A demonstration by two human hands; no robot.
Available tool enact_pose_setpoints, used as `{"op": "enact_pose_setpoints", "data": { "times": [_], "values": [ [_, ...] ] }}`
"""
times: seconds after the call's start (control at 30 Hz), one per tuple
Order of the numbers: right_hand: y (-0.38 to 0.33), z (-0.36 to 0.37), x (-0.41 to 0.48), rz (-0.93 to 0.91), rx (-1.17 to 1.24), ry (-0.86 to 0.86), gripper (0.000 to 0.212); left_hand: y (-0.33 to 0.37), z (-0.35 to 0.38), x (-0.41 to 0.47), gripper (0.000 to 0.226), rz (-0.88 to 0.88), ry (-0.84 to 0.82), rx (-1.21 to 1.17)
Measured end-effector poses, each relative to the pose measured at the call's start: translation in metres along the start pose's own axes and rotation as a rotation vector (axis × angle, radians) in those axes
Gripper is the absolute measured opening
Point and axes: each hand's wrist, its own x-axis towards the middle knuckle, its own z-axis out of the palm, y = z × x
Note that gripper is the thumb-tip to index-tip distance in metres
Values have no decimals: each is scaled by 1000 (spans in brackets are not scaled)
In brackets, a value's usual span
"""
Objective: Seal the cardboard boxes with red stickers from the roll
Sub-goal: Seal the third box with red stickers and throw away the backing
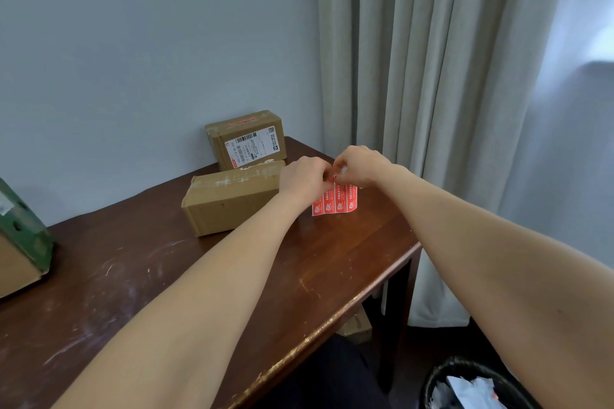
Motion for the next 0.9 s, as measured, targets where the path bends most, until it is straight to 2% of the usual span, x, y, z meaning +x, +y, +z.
{"op": "enact_pose_setpoints", "data": {
  "times": [0.2,0.4,0.53,0.73,0.9],
  "values": [
    [1,0,2,6,15,1,24,-2,5,-3,26,10,15,-33],
    [3,0,3,4,-1,-2,20,-2,7,1,41,-68,-106,-122],
    [4,-3,3,4,-7,-30,17,0,12,1,41,-91,-59,-76],
    [1,-2,0,3,-74,-27,30,3,14,-1,31,-80,1,-47],
    [-1,-2,-3,-13,-124,-10,34,1,15,-2,32,-64,18,-32]
  ]
}}
